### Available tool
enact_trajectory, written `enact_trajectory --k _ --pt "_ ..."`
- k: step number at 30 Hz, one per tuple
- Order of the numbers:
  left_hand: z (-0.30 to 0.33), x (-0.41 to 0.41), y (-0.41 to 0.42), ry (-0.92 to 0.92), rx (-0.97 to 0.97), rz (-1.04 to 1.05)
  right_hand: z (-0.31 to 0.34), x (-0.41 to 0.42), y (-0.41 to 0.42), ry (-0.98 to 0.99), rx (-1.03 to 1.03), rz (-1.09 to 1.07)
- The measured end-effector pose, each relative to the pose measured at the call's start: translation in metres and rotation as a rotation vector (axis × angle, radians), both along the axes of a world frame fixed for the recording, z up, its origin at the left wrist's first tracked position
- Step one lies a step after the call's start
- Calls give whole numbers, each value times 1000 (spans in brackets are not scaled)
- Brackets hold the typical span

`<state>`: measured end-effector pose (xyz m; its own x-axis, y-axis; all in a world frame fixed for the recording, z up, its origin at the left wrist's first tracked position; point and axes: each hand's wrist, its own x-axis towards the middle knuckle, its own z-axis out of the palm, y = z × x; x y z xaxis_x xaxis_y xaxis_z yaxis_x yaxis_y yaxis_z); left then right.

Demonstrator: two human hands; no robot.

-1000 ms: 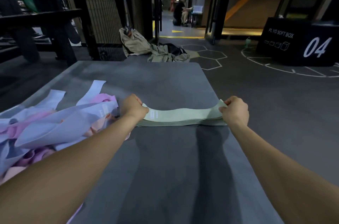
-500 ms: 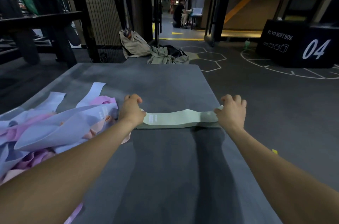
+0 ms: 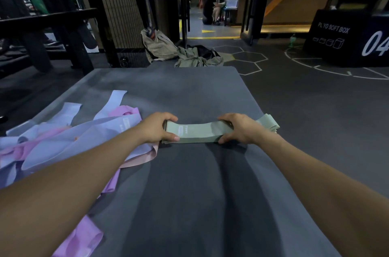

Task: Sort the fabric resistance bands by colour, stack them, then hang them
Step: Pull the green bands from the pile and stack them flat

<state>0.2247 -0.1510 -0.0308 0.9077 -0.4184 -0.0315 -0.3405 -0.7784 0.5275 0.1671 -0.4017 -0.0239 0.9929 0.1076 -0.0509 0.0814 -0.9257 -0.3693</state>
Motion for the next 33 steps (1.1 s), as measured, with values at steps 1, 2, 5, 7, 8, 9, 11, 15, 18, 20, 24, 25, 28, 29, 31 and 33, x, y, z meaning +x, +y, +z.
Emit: enact_trajectory --k 1,2,5,7,8,9,11,15,18,20,24,25,28,29,31,33 --pt "-1 2 1 14 -26 5 0 1 0 1 4 -6" --pt "-3 3 2 31 -49 9 -1 2 1 2 7 -11" --pt "-6 6 5 67 -84 16 -1 4 1 -3 -2 -16" --pt "-8 7 5 77 -81 19 -1 4 1 -6 -7 -18" --pt "-8 7 5 77 -65 18 0 4 2 -6 -6 -19" --pt "-7 6 5 77 -43 16 0 4 2 -5 -8 -15" --pt "-2 3 3 78 7 4 2 3 3 4 -30 4" --pt "16 -11 -23 -48 72 -39 6 1 -5 29 -63 16" --pt "20 -15 -63 -124 9 -87 11 -1 -14 35 -80 -2" --pt "14 -17 -88 -135 88 -115 14 -2 -21 57 -118 -5" --pt "0 -17 -122 -124 221 -150 14 1 -34 85 -204 -6" --pt "-3 -16 -125 -115 222 -155 14 2 -37 91 -207 -4" --pt "-4 -10 -128 -98 230 -170 12 4 -42 90 -206 -1" --pt "-3 -9 -127 -93 236 -173 12 5 -43 82 -205 1" --pt "-3 -6 -127 -84 241 -176 10 5 -43 76 -193 0" --pt "-4 -5 -128 -87 244 -170 10 4 -42 76 -188 3"
